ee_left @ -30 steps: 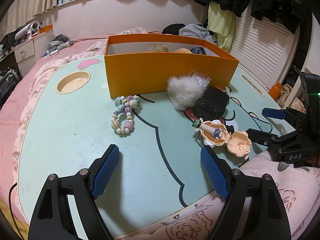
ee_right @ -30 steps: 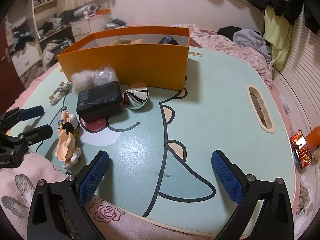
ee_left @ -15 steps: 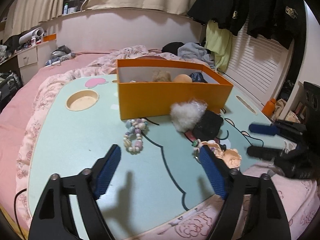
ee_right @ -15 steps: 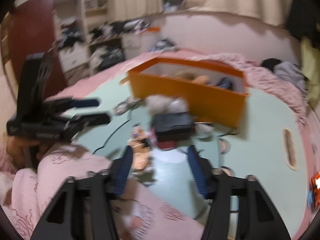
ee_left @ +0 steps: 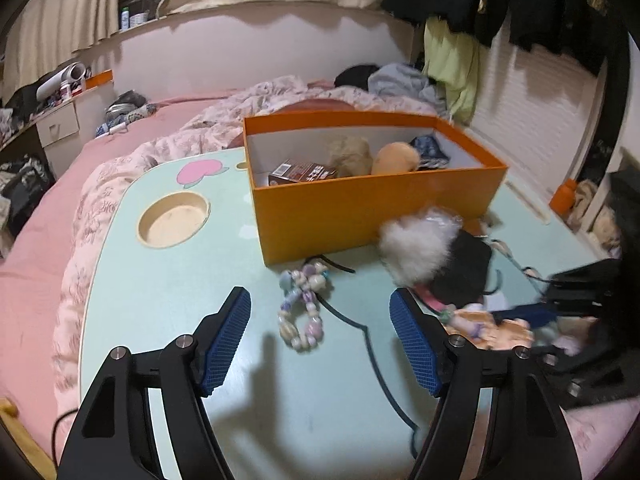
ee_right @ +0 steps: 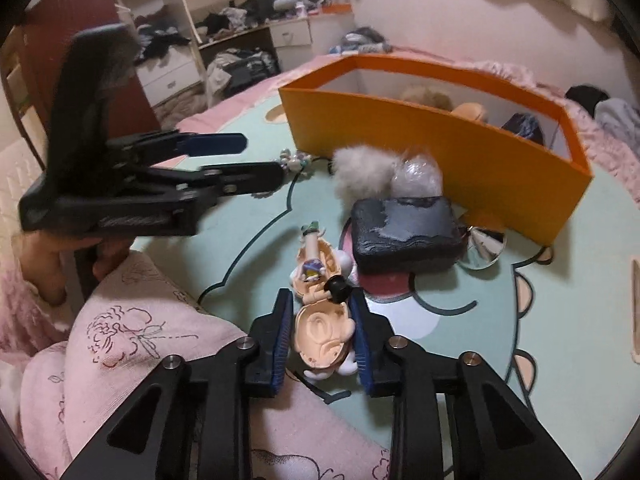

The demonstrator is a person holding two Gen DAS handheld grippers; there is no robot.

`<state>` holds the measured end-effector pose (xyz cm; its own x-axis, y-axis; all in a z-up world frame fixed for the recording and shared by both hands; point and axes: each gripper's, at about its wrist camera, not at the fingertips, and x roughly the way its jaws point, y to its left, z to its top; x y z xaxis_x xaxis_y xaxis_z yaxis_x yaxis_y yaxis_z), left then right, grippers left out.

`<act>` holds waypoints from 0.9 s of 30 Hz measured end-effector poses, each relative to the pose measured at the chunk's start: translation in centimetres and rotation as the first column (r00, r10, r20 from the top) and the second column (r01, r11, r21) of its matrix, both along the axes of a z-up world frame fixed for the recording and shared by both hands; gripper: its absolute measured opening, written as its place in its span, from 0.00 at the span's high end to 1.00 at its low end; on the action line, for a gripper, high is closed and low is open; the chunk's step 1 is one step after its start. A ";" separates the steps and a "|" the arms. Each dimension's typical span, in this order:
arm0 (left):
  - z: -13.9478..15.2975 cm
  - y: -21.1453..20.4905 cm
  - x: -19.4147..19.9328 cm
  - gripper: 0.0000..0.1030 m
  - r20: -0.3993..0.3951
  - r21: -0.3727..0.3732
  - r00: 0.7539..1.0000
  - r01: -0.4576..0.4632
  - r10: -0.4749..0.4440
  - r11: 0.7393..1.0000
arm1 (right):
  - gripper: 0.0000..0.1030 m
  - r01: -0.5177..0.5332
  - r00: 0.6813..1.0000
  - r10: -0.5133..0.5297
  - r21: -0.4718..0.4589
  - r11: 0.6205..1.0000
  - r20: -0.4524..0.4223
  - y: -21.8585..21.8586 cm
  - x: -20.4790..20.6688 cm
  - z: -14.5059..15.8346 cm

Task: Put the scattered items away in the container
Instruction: 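Grasp the bead bracelet with the left gripper while the right grasps the cream figurine, then drop the bracelet into the box with the left gripper while the right drops the figurine in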

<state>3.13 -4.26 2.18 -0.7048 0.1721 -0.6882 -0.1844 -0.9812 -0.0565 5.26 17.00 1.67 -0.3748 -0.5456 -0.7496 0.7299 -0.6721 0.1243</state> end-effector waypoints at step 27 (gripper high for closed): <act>5.4 0.9 0.0 0.82 -0.079 0.087 0.988 0.140 -0.133 0.986 | 0.76 0.161 0.981 -0.183 -0.253 0.954 -0.063 5.7 -1.3 5.2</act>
<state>3.14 -3.38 7.62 -0.7179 0.3304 -0.6128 -0.3233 -0.9377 -0.1269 3.99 22.73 6.88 -0.5356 -0.6306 -0.5617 0.6211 -0.7448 0.2440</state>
